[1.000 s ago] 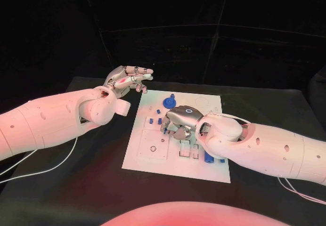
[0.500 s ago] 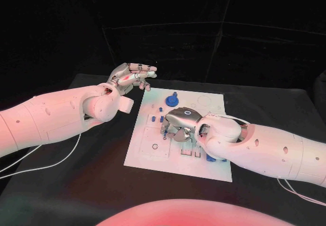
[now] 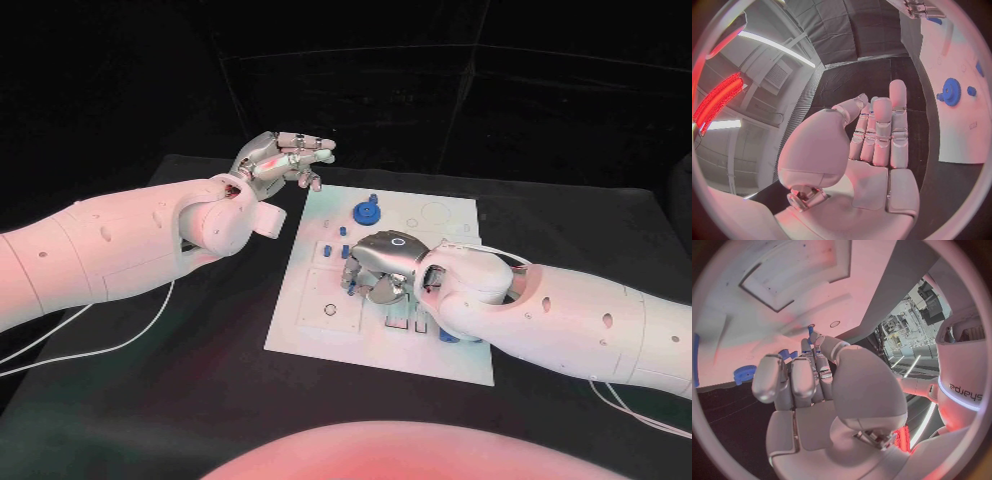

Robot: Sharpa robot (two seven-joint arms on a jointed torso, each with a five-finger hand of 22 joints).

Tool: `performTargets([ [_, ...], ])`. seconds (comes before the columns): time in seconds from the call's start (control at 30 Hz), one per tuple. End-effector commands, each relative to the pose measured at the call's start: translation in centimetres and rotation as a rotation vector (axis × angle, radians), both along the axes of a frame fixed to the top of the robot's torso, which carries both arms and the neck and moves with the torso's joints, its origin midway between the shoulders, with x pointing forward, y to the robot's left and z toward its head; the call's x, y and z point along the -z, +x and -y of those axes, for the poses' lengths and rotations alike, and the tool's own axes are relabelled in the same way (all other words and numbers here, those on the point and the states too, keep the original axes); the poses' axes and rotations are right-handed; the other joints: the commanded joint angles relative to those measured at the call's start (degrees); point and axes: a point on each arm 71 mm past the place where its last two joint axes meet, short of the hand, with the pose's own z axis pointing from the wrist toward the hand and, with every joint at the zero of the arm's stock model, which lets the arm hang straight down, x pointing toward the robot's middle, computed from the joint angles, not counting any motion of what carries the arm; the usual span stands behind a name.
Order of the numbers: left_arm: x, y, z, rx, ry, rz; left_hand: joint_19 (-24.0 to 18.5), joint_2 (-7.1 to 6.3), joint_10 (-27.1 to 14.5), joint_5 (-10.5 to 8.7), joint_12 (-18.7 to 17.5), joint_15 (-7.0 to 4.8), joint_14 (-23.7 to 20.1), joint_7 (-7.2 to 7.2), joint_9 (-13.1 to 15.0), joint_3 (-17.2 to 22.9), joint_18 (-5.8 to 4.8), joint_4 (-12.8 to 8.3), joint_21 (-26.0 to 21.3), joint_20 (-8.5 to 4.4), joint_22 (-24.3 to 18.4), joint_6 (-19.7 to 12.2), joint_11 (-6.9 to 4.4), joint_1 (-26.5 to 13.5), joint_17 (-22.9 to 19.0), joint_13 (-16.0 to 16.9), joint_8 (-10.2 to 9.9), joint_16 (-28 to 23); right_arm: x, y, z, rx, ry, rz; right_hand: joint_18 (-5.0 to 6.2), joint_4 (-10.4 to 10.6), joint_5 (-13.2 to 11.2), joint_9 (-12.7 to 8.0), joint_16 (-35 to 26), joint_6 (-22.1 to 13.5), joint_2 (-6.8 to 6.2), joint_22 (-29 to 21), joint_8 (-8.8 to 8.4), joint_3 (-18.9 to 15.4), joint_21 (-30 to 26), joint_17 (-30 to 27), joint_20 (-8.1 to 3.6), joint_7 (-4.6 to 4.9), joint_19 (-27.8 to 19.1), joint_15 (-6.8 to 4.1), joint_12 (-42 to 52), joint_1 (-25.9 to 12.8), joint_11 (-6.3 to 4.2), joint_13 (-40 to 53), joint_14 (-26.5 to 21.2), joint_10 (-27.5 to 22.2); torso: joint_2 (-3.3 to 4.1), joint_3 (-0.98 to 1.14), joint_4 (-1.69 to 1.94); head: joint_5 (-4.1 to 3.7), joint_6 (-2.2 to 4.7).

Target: Assemble the parts on the task board

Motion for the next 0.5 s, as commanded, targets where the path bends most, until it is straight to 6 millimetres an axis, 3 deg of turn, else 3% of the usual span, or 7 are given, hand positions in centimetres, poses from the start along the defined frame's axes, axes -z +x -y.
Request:
performTargets([
  [0.03, -0.14, 0.04, 0.13, 0.011, -0.011, 0.002, -0.35, -0.08, -0.23, 0.37, 0.23, 0.15, -0.33, 0.00, -0.08, -0.09, 0.75, -0.15, -0.21, -0.10, -0.05, -0.31, -0.03, 0.22, -0.08, 0.08, 0.23, -0.15, 0.05, -0.16, -0.22, -0.023, -0.012, -0.003, 0.05, -0.13, 0.23, -0.09, 0.24, -0.31, 0.06, 0.04, -0.30, 0.35, 0.21, 0.08, -0.10, 0.17, 0.32, 0.25, 0.36, -0.39, -0.75, 0.06, 1.28, 1.00, 0.01, 0.02, -0.02, 0.09, -0.04],
  [0.5, -0.06, 0.09, 0.10, 0.012, -0.007, -0.005, -0.36, -0.06, -0.39, 0.40, 0.28, 0.19, -0.38, 0.05, -0.09, -0.14, 0.74, -0.13, -0.25, -0.08, -0.08, -0.40, 0.02, 0.17, -0.16, 0.06, 0.23, -0.16, 0.30, -0.15, -0.32, -0.022, -0.038, 0.003, 0.05, -0.20, 0.29, -0.09, 0.26, -0.38, 0.02, 0.07, -0.29, 0.45, 0.24, 0.05, -0.08, 0.18, 0.32, 0.27, 0.33, -0.50, -0.73, 0.07, 1.28, 0.96, 0.03, -0.03, -0.03, 0.19, -0.17],
])
